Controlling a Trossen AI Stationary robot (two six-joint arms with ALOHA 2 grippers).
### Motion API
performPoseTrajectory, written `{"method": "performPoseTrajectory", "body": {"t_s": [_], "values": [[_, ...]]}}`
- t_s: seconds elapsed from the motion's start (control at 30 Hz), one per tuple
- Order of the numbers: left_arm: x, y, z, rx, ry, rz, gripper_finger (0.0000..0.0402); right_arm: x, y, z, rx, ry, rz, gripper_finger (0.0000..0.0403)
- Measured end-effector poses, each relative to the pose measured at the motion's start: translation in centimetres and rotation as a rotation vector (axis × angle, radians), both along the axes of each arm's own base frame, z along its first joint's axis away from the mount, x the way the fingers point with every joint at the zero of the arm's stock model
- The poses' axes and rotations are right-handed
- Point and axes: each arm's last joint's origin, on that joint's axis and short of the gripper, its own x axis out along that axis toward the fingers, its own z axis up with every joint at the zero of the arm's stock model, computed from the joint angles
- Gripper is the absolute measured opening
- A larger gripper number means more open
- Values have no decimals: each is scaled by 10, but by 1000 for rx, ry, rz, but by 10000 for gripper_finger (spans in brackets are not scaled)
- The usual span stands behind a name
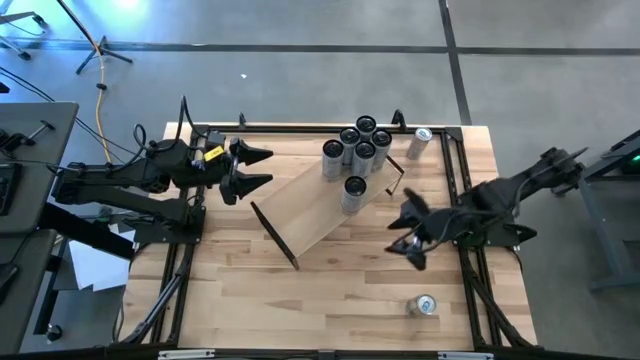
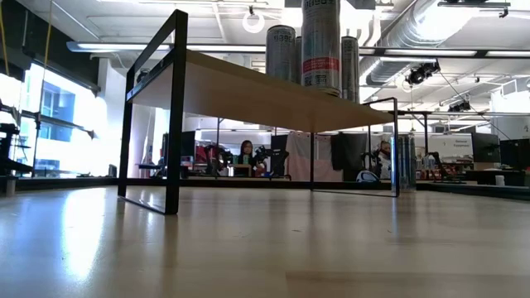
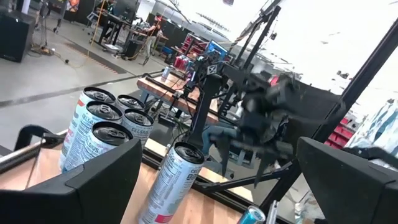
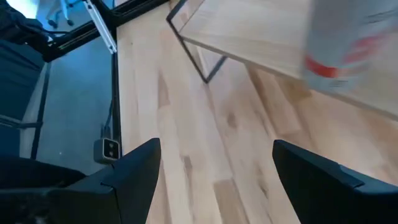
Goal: Place canned beverage on shelf
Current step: Put the white-pink soda can on the shelf and align it with the other white-pink soda can
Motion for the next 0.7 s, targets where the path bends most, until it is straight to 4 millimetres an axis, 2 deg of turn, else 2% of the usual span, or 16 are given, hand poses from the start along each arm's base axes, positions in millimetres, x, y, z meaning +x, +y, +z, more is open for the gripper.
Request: {"method": "performPoseTrajectory", "body": {"t_s": [0.2,0.33,0.47,0.63,0.7], "values": [[0,0,0,-31,-5,-3,399,27,21,-24,-25,-12,49,291],[0,0,0,-32,-5,-3,399,39,35,-35,-60,20,83,259],[0,0,0,-32,-4,-3,399,50,45,-40,-50,45,60,189],[0,0,0,-32,-5,-3,399,58,50,-44,-16,40,-43,47],[0,0,0,-32,-5,-3,399,58,53,-44,-28,11,-84,13]]}}
